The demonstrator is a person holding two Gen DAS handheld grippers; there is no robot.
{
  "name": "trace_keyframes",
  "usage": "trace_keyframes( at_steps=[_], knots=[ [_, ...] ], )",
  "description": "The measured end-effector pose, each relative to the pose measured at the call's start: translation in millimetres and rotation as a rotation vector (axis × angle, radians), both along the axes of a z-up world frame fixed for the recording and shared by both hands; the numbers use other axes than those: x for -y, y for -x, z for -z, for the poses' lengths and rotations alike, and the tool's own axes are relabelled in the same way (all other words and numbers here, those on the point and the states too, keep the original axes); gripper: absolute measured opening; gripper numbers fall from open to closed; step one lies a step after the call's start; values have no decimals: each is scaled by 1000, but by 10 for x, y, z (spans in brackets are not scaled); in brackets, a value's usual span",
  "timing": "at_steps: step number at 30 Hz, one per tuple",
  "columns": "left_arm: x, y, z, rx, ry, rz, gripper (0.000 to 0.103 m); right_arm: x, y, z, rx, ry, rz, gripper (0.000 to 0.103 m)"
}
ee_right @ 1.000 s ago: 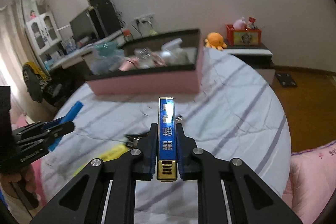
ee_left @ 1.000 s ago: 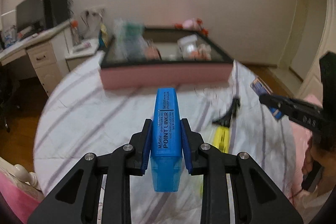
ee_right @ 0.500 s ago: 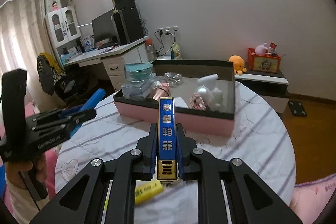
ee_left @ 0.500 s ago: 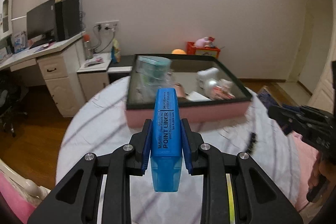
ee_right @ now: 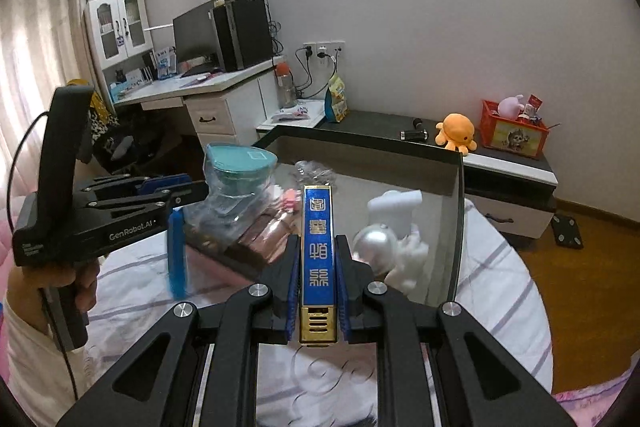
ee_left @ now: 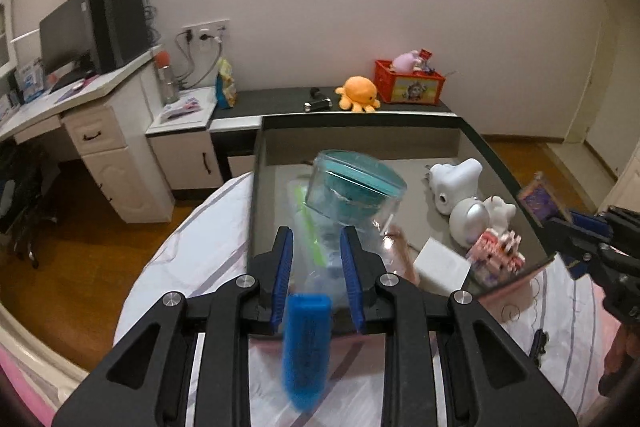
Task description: Organize rigid objects
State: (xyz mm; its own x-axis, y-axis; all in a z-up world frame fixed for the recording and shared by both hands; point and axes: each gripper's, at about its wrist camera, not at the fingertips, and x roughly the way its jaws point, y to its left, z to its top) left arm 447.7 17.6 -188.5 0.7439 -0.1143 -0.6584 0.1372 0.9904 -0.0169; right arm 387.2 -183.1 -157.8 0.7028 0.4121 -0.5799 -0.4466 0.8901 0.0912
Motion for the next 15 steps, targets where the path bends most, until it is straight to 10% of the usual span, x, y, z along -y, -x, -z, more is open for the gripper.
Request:
trace_keyframes(
  at_steps=[15],
  knots=[
    [425,-367,265,-76,-20,79,26,3,-486,216,-98,45,16,16]
  ],
)
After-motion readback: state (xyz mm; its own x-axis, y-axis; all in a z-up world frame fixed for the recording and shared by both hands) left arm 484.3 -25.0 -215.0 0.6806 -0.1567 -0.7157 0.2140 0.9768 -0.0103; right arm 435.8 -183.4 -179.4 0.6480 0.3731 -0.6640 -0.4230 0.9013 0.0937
